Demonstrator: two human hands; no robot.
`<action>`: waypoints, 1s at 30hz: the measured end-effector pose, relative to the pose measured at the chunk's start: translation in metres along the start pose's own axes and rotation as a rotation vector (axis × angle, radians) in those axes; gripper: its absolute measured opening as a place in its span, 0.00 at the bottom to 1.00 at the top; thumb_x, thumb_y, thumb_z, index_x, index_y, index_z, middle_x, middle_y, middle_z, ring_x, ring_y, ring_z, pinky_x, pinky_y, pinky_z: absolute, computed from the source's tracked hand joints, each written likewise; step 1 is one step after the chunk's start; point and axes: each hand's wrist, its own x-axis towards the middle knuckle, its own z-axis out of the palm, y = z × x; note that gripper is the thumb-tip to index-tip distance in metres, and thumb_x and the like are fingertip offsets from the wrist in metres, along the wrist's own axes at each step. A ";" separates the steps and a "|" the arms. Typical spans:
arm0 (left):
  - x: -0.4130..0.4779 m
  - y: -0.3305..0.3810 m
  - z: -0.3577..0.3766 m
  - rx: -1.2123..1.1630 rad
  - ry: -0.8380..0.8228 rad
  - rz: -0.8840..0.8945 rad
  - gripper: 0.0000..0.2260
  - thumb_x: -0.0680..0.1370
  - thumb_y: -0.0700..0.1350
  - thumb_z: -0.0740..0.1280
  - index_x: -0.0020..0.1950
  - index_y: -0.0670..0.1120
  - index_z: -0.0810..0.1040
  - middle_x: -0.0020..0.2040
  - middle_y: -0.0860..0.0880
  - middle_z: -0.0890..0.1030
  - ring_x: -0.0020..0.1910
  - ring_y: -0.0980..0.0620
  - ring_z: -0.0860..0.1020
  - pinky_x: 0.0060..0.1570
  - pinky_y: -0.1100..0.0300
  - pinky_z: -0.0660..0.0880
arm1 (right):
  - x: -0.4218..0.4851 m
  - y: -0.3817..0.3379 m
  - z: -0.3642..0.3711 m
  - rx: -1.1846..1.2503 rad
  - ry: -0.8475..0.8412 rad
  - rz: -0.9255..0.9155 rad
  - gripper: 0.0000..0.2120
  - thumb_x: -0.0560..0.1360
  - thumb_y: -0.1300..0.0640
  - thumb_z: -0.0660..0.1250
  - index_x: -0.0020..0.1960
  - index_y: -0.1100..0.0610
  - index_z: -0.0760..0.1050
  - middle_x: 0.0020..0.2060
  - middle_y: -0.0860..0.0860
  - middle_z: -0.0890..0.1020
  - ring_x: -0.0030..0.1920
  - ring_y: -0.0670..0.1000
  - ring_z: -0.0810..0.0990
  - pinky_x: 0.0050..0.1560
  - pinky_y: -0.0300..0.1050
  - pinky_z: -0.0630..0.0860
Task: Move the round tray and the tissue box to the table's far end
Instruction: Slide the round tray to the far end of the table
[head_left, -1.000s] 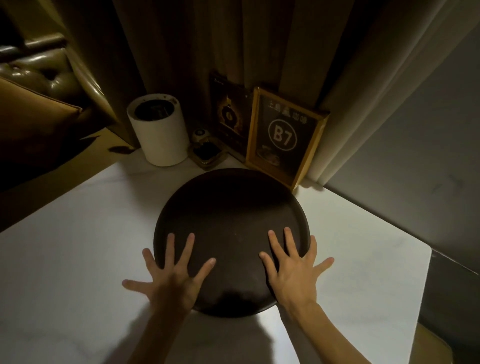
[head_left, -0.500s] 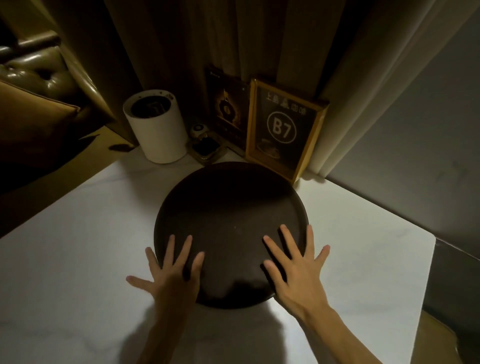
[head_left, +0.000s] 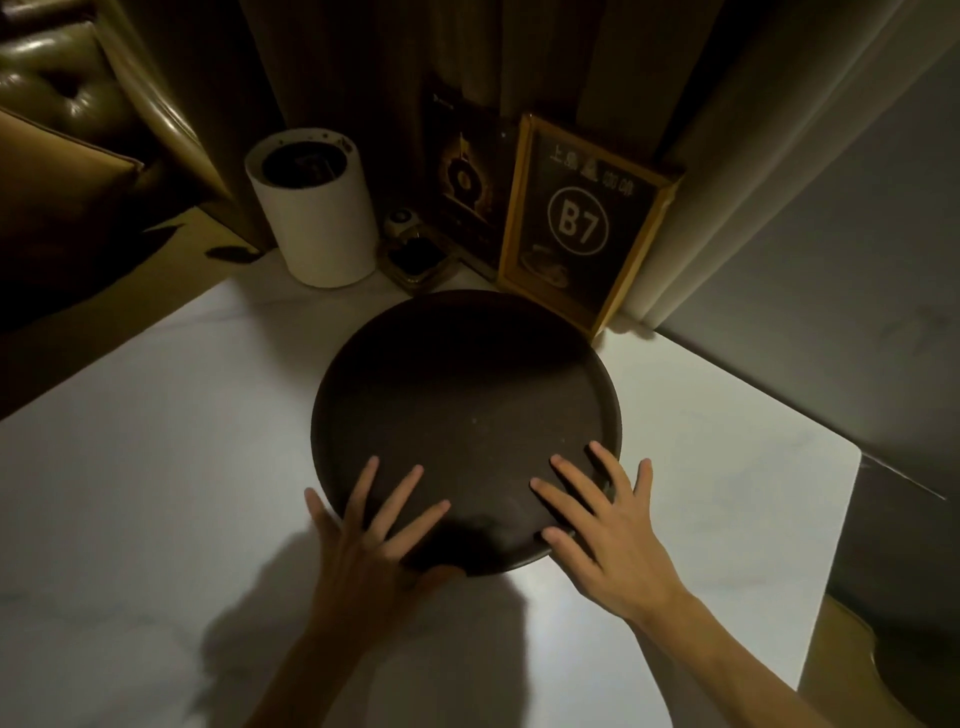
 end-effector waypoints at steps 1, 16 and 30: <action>0.000 0.000 0.001 -0.003 0.030 0.012 0.31 0.73 0.74 0.51 0.63 0.58 0.79 0.71 0.48 0.74 0.75 0.39 0.63 0.63 0.22 0.54 | 0.000 0.000 0.000 0.005 -0.002 0.002 0.25 0.81 0.37 0.48 0.71 0.44 0.72 0.74 0.46 0.70 0.77 0.58 0.61 0.70 0.79 0.48; -0.002 0.002 0.005 -0.083 0.225 -0.005 0.22 0.75 0.67 0.60 0.62 0.59 0.80 0.69 0.52 0.76 0.72 0.40 0.68 0.65 0.25 0.54 | -0.003 0.003 -0.001 -0.022 -0.028 -0.076 0.28 0.78 0.31 0.50 0.73 0.40 0.69 0.76 0.47 0.68 0.76 0.57 0.62 0.70 0.79 0.46; -0.003 0.004 0.007 -0.002 0.263 -0.002 0.21 0.74 0.66 0.63 0.62 0.58 0.80 0.68 0.48 0.78 0.70 0.39 0.72 0.64 0.25 0.56 | -0.004 0.000 -0.003 0.015 0.020 -0.058 0.28 0.76 0.32 0.56 0.71 0.41 0.72 0.75 0.46 0.69 0.76 0.55 0.63 0.72 0.76 0.44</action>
